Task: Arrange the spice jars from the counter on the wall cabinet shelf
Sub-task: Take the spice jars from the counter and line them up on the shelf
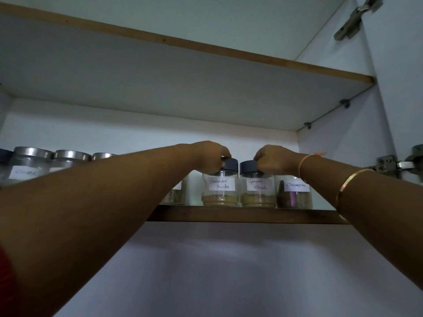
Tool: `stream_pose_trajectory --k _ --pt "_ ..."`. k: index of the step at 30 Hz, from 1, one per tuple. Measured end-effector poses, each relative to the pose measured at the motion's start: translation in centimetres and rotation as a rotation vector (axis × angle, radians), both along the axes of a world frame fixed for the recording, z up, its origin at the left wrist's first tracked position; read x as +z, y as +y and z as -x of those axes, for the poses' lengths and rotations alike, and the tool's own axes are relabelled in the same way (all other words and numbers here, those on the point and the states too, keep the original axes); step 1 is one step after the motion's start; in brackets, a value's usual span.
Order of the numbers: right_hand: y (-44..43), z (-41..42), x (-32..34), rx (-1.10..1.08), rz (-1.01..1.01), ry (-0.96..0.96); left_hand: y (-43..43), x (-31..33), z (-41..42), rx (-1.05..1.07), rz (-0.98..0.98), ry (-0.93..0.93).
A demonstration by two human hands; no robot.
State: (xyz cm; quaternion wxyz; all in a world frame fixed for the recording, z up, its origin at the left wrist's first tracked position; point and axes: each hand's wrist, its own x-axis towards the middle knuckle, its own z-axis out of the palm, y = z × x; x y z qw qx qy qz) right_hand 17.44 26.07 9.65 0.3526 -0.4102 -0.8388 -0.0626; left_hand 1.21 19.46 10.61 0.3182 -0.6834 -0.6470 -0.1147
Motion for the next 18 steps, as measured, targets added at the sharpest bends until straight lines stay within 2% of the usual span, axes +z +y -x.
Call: stream_pose_trajectory --k 8,18 --pt "-0.6 0.8 0.3 0.060 0.013 -0.040 0.3 0.2 0.8 0.090 0.056 0.101" --pt "-1.4 3.4 0.3 0.017 0.042 -0.093 0.6 -0.1 2.9 0.098 0.042 0.100"
